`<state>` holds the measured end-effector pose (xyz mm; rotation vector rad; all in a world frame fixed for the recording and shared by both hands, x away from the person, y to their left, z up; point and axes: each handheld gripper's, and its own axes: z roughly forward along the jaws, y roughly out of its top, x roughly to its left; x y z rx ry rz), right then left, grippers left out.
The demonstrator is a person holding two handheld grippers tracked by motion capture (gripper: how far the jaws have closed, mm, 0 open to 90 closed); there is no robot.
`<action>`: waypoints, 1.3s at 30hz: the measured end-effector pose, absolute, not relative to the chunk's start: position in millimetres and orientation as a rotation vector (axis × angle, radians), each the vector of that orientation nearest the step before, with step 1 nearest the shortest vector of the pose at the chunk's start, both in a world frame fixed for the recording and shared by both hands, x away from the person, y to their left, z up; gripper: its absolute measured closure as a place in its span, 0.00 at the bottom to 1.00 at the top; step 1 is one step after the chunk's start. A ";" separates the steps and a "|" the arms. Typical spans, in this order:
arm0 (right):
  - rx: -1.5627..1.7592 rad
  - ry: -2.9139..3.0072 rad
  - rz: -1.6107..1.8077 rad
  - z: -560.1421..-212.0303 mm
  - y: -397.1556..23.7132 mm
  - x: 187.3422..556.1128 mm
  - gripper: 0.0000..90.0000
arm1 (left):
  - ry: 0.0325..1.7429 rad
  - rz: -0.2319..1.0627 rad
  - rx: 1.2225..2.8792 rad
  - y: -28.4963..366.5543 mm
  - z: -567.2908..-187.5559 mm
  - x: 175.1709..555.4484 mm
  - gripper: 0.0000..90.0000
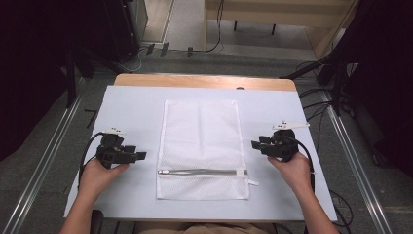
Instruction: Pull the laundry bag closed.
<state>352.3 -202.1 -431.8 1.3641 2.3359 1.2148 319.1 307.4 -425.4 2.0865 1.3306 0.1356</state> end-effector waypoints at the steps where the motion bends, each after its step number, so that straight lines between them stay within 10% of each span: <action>1: 1.364 2.336 1.215 -431.8 -202.1 352.3 0.63 | 1.331 0.136 2.087 307.4 -425.4 319.1 0.46; 39: 1.046 2.572 1.207 -416.8 -143.7 336.9 0.62 | 1.324 0.135 2.087 305.2 -421.0 311.0 0.47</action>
